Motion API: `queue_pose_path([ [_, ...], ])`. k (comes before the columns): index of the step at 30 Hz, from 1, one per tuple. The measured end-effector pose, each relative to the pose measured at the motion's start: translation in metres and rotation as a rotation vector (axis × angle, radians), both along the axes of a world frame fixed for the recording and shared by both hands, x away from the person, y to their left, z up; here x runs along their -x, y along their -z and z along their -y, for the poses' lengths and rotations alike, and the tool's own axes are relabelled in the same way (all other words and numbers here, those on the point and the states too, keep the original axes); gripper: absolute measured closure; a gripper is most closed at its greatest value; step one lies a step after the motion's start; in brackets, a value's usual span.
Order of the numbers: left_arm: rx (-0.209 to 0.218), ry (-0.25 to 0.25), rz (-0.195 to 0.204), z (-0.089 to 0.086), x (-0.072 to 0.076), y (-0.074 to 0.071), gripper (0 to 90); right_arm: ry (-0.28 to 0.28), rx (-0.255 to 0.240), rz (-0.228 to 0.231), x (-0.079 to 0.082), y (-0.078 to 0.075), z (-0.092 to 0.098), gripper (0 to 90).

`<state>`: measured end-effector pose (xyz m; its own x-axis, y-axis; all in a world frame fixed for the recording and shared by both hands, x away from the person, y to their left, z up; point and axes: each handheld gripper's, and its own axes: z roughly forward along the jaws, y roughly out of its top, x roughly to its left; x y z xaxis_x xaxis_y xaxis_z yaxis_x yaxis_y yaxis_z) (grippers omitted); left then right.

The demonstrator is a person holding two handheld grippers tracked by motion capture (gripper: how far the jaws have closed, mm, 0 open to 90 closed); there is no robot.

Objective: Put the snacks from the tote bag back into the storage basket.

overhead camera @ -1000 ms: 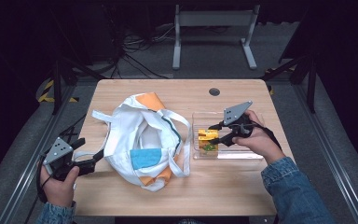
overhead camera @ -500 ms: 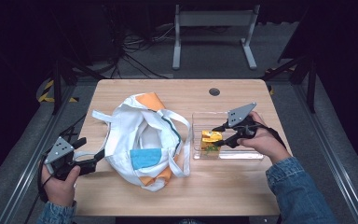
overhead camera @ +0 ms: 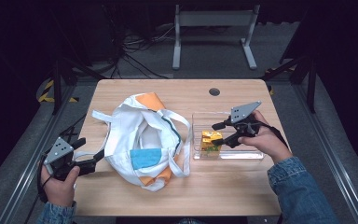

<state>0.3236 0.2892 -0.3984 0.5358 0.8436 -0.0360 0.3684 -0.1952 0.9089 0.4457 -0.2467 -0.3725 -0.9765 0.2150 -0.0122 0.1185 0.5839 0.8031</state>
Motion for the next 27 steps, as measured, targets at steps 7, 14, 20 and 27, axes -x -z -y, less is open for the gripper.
queue_pose_path([
  [7, 0.002, -0.001, -0.002, 0.0, 0.001, 0.0, 15.8, 0.088, -0.036, 0.035, 0.013, -0.02, 0.002, 25.0],
  [14, 0.002, 0.001, 0.0, 0.0, 0.002, -0.001, 15.6, 0.156, -0.055, 0.075, 0.026, -0.038, 0.01, 21.2],
  [20, 0.004, 0.011, 0.002, 0.002, 0.001, -0.002, 15.4, 0.256, -0.076, 0.113, 0.043, -0.049, 0.028, 20.9],
  [27, 0.012, 0.012, 0.007, -0.001, 0.001, -0.004, 14.8, 0.405, -0.105, 0.107, 0.07, -0.055, 0.05, 19.6],
])
